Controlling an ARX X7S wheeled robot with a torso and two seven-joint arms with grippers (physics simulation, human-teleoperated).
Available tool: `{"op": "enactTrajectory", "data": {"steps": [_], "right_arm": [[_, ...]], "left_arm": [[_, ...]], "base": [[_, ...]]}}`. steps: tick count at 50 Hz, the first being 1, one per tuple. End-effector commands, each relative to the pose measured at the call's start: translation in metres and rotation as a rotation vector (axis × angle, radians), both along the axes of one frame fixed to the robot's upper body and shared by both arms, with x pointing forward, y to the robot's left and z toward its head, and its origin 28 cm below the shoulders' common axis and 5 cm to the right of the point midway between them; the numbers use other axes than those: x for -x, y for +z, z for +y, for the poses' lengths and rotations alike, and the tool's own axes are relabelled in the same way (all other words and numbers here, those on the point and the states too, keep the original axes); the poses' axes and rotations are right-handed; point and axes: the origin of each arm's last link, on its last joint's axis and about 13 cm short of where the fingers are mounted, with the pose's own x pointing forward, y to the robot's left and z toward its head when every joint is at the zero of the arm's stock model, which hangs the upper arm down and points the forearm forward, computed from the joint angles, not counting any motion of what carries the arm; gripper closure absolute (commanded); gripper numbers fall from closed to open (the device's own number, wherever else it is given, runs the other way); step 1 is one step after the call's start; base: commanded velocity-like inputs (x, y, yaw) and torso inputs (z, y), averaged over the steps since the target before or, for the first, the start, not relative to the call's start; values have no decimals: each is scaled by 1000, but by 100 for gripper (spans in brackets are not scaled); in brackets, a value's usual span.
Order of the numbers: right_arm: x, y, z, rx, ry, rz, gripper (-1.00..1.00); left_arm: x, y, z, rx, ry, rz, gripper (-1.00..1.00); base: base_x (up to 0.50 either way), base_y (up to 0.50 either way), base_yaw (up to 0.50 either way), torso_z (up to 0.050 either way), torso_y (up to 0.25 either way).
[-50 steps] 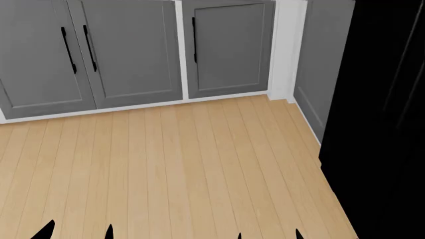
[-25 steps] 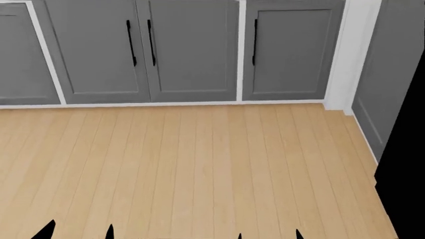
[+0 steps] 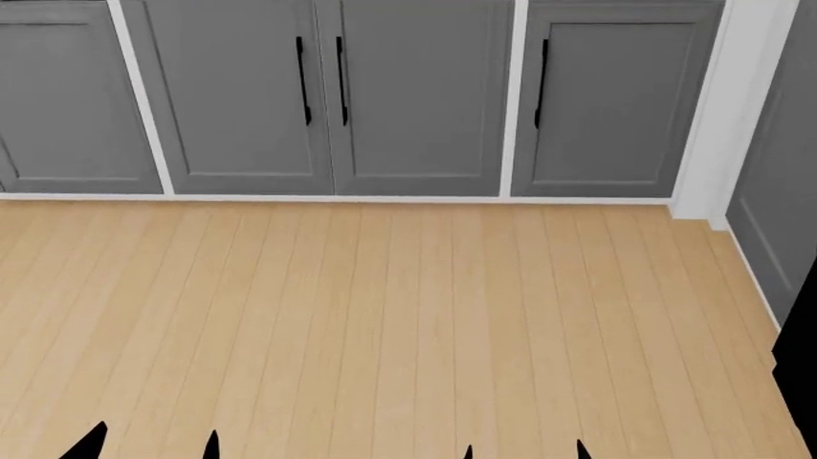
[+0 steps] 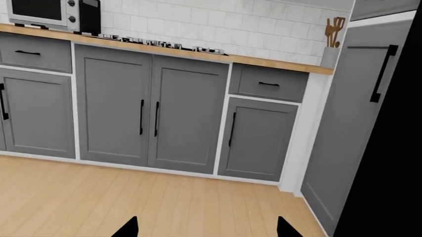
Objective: Navigate to the hood.
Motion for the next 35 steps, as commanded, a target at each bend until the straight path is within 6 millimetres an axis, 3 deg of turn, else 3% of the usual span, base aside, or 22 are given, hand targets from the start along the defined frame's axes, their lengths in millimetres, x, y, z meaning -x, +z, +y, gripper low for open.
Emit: {"op": "enactTrajectory", "data": {"steps": [1, 35], "right_arm": [[1, 1, 0, -3, 7, -8, -100], [2, 0, -1, 11, 17, -18, -100]], "left_arm": [[0, 0, 0, 2, -2, 0, -100], [0, 0, -1, 1, -5, -2, -100]], "base": [[2, 187, 0, 0, 0], [-31, 469, 0, 0, 0]]}}
